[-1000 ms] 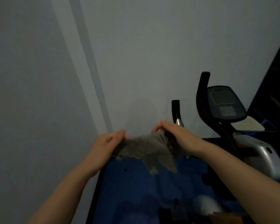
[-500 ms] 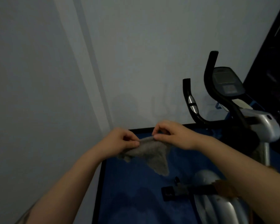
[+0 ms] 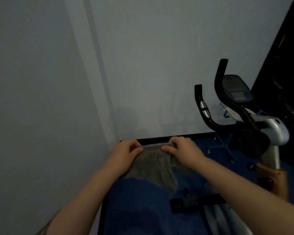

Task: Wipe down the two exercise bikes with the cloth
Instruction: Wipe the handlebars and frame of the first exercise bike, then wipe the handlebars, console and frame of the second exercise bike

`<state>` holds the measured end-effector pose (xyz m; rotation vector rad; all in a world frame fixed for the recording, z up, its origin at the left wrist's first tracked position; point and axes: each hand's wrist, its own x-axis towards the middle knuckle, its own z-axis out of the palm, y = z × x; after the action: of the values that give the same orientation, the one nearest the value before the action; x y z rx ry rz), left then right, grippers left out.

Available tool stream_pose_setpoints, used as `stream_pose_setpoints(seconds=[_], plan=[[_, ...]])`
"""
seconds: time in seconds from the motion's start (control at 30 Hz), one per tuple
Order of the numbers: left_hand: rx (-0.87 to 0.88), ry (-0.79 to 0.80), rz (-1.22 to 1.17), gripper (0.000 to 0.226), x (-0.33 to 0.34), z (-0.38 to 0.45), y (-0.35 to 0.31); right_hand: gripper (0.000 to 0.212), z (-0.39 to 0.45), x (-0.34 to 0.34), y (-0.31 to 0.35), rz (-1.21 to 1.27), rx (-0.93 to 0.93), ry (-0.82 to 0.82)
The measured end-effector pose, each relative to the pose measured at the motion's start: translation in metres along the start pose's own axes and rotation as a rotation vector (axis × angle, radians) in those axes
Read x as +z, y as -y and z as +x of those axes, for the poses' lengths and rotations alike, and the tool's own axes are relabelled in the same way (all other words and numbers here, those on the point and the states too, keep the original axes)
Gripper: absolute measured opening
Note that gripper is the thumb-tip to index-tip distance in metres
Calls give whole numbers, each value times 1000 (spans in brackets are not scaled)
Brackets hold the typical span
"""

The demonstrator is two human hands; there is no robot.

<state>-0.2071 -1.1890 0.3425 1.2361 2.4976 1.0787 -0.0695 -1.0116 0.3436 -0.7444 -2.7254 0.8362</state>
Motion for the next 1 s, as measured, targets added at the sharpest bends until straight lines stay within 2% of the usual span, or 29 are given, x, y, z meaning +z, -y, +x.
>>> stream_pose_setpoints(seconds=[0.17,0.27,0.3,0.37,0.4,0.43,0.53,0.57,0.63,0.7,0.73,0.83,1.0], plan=[[-129,-129,-219,12,34,-15,6,33,-9,36,8,333,196,-14],[-30,-17,-292,17,55,-35,-1,37,-13,46,18,861,370,115],[27,64,-290,27,59,-42,-2,41,-15,46,17,937,396,163],[105,254,-351,37,58,-51,-2,43,-17,47,13,941,353,218],[122,293,-368,37,54,-51,-1,40,-18,47,10,931,315,226],[122,244,-368,36,50,-48,1,35,-18,47,8,930,283,230],[45,-46,-332,27,34,-32,11,27,-18,41,6,881,171,225],[39,-52,-313,31,30,-29,14,27,-19,38,8,843,123,230],[50,118,-282,43,27,-24,20,27,-23,31,9,785,41,242],[74,274,-285,25,30,-20,22,22,-30,23,8,692,3,197],[84,301,-276,16,33,-19,21,18,-35,21,5,633,-4,157],[106,336,-218,9,49,-19,17,8,-55,20,-12,492,27,52],[69,490,-136,10,97,-36,14,3,-113,47,-55,418,214,-18]])
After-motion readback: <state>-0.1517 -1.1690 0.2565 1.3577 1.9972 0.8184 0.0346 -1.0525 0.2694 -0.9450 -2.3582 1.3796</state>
